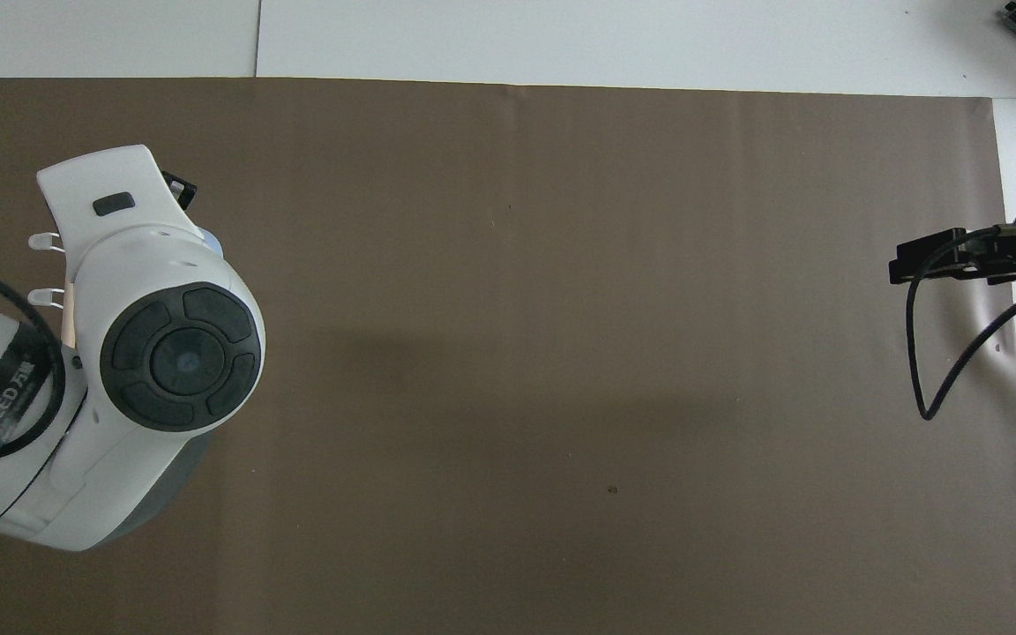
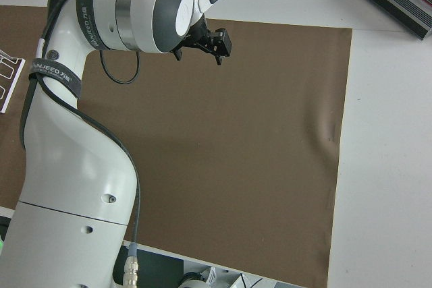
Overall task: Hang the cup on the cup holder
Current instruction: 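Move the cup with the left gripper above the wire rack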
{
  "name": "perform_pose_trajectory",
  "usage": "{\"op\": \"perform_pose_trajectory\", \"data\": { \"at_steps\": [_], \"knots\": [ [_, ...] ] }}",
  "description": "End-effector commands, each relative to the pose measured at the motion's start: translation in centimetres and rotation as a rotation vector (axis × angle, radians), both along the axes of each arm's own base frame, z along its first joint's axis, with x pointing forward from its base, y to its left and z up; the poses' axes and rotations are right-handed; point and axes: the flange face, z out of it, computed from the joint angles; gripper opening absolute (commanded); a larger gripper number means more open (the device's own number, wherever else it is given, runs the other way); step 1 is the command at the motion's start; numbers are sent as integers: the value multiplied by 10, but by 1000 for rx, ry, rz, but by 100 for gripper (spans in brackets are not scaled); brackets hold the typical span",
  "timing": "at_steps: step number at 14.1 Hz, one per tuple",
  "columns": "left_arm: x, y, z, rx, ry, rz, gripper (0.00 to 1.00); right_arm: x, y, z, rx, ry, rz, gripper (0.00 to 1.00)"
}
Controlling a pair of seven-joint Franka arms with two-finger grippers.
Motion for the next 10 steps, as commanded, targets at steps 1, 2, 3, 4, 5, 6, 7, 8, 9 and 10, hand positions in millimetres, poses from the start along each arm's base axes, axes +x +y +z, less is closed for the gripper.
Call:
{"op": "perform_pose_trajectory", "data": {
  "at_steps": [1,2,3,4,5,6,7,8,9,10],
  "knots": [
    [-5,18,-4,23,-67,-16,0,-8,-2,2,-16,8,-20,100],
    [-2,24,-7,38,-71,-14,0,-8,-2,2,-16,8,-20,100],
    [2,27,-12,69,-72,-18,0,-8,-3,2,-16,8,-23,100],
    [7,28,-19,98,-72,-24,0,-8,-3,2,-16,8,-23,100],
    [11,28,-25,114,-84,-20,0,-8,-3,2,-16,8,-23,100],
    [16,30,-30,129,-96,-24,0,-8,-3,2,-16,8,-23,100],
    [23,38,-37,138,-93,-19,0,-8,-3,2,-16,8,-23,100],
    [27,39,-43,153,-93,-32,0,-8,-4,2,-18,6,-20,100],
    [31,43,-46,168,-98,-40,0,-8,-5,1,-28,8,-15,100],
    [36,50,-54,171,-90,-34,0,-8,-7,1,-42,8,-12,100]
  ]
}}
